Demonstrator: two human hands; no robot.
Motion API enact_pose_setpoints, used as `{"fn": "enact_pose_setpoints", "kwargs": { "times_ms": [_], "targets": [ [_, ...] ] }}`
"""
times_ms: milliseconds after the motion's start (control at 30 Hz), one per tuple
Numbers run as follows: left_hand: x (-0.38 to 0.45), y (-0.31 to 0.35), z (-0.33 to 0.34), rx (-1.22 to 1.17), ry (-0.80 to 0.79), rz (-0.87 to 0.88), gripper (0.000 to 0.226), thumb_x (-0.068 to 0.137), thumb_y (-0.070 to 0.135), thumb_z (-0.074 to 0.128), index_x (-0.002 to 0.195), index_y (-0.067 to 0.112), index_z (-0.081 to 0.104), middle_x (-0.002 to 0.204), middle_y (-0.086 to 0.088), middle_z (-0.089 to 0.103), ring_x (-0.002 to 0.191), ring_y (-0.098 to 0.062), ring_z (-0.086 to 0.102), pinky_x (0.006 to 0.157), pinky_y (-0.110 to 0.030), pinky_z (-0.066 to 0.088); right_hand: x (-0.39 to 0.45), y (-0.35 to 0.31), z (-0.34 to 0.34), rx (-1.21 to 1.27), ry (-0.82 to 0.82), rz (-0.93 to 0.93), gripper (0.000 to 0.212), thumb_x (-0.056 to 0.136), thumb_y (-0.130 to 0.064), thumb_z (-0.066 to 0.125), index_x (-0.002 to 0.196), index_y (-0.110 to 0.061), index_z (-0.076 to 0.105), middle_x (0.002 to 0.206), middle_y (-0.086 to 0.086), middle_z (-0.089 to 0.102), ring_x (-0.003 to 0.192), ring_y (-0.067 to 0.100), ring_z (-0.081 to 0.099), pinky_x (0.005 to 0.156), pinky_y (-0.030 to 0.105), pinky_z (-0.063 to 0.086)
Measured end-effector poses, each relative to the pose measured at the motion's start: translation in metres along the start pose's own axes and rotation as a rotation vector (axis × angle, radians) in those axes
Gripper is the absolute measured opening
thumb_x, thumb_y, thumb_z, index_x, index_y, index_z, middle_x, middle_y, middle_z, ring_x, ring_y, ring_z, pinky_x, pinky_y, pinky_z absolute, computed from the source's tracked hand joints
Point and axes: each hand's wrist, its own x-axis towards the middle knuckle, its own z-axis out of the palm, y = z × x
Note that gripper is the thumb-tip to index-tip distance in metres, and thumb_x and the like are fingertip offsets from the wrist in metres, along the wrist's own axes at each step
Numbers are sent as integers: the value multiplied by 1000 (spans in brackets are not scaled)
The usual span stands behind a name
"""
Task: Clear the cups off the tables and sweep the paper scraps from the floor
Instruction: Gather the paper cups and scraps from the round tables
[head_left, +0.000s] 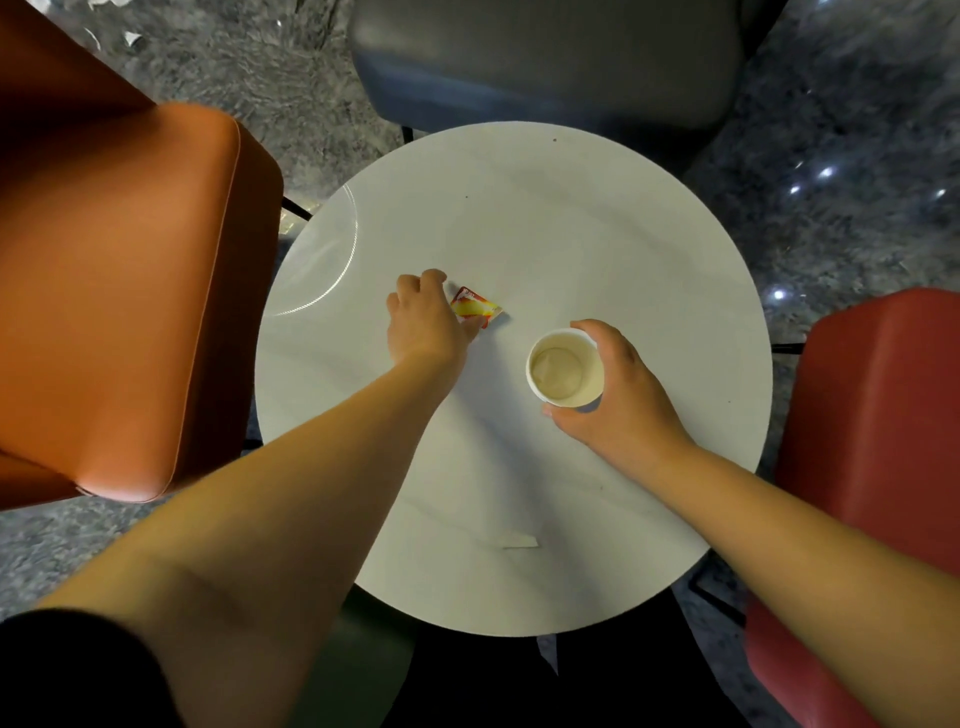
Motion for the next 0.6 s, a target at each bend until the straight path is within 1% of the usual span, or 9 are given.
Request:
{"fn": "enact_pose_setpoints", "kwargs": {
  "times_ms": [67,133,267,400,500,600],
  "targets": [
    [1,0,4,2,9,9,61,80,35,78,131,20,49,131,-5,43,119,-25,43,87,-34,44,1,3,-2,-2,4,6,82,69,-27,83,138,-27,38,138,-5,45,121,16,47,86,20,38],
    [2,1,6,-69,-8,16,55,80,31,78,127,20,53,128,-4,45,115,-24,48,85,-34,46,2,5,-3,0,6,12,83,69,-27,83,138,-27,37,139,-5,45,122,16,47,86,21,38],
    [3,5,10,-171,-65,21,40,84,20,72,120,19,55,119,-4,55,99,-21,54,75,-29,42,2,8,-3,0,5,14,84,69,-28,84,138,-27,37,138,-4,45,121,16,47,85,20,38],
    [0,7,7,-406,-74,-117,19,90,13,60,108,20,57,103,-6,65,81,-24,66,66,-31,53,4,10,-3,2,3,15,84,69,-28,84,138,-28,37,138,-4,45,121,16,47,86,20,39],
    [-7,13,-4,-567,-16,-146,11,94,18,61,103,20,57,95,-4,67,68,-13,68,64,-26,56,6,10,-5,-6,2,7,83,69,-29,83,138,-27,37,138,-4,45,120,17,48,84,21,40],
    [-24,23,-18,-708,4,-99,12,91,21,66,100,14,62,85,-3,68,59,-5,65,55,-20,51,10,9,-7,-21,-2,17,84,69,-30,84,138,-26,37,137,-3,46,119,19,49,86,25,43]
  ]
}}
